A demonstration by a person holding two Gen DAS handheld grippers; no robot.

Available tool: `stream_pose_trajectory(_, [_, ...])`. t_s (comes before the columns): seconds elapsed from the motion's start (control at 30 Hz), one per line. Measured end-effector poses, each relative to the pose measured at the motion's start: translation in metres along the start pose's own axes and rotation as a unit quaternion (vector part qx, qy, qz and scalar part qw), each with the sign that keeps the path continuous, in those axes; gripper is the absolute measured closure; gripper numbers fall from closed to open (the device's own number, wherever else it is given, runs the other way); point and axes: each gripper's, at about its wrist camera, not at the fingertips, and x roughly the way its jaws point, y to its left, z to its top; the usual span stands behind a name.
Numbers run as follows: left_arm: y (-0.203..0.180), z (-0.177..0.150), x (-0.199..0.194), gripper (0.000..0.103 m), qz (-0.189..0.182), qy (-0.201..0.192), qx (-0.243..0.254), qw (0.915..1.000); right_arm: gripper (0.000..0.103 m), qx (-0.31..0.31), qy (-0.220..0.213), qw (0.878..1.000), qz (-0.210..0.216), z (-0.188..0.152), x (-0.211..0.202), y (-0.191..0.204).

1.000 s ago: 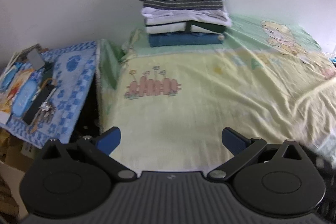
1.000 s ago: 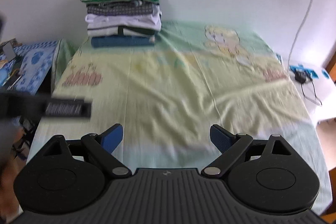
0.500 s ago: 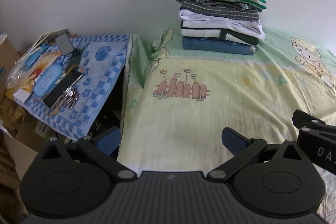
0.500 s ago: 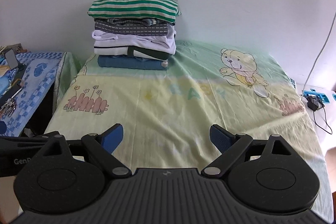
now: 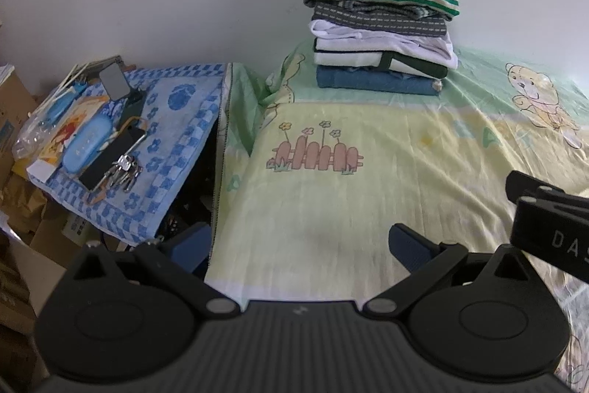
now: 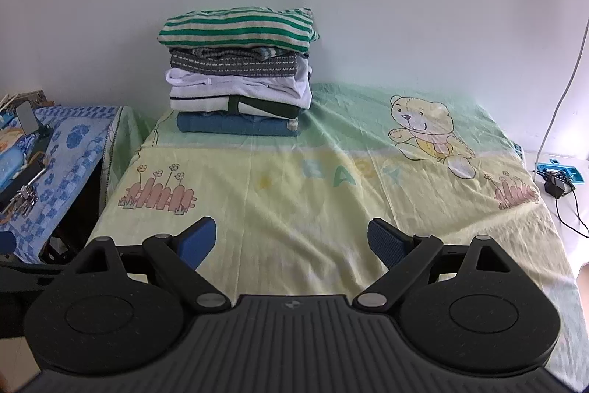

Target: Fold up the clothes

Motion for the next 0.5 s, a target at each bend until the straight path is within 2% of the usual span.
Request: stream_pose_trajectory(0.5, [0.012,-0.008,-0.012,0.001,-0.021,-0.015,-0.008,0.9996,0.011,0.005,-0.022,1.000,-0.012,0.000,-0.020,0.007])
